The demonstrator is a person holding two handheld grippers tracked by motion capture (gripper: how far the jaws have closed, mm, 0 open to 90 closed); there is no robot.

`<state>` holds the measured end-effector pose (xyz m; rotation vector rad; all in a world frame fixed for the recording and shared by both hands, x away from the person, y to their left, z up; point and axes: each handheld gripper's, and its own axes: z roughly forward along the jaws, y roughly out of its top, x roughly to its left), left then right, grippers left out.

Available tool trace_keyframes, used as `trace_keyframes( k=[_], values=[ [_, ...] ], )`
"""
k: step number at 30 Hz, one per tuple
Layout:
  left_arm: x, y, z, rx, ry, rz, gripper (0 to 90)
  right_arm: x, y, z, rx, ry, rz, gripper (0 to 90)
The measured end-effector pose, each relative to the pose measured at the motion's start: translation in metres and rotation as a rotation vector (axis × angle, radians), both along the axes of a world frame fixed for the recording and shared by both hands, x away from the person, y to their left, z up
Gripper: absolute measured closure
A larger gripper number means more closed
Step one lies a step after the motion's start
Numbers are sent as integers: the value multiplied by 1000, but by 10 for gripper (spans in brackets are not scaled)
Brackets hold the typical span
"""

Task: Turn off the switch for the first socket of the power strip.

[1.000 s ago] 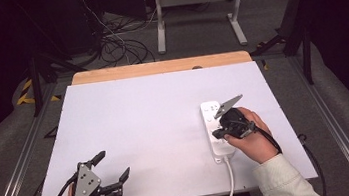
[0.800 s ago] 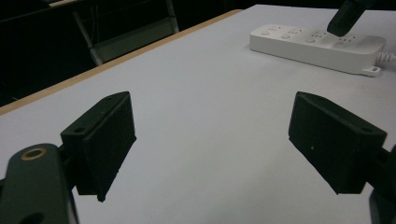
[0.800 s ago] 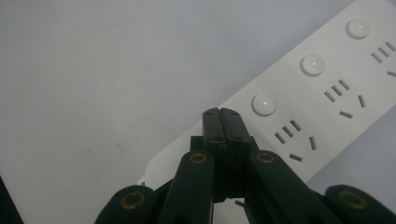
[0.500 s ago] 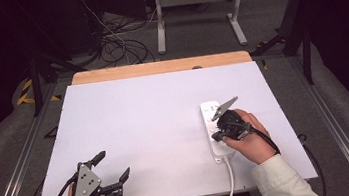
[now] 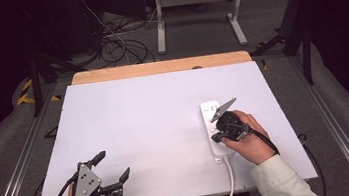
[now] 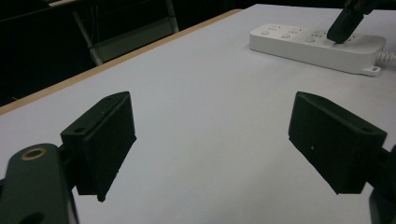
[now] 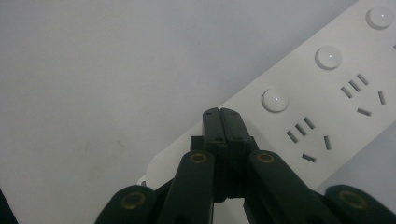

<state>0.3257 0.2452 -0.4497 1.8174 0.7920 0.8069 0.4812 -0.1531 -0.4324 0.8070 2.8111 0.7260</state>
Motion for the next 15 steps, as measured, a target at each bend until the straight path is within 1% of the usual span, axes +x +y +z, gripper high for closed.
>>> trace_keyframes(
  k=[11,15],
  values=[
    [0,0,0,-2,1,0,149,-1,1,-3,-3,2,-11,900],
    [0,0,0,-2,1,1,149,0,0,-3,5,10,-15,900]
  ],
)
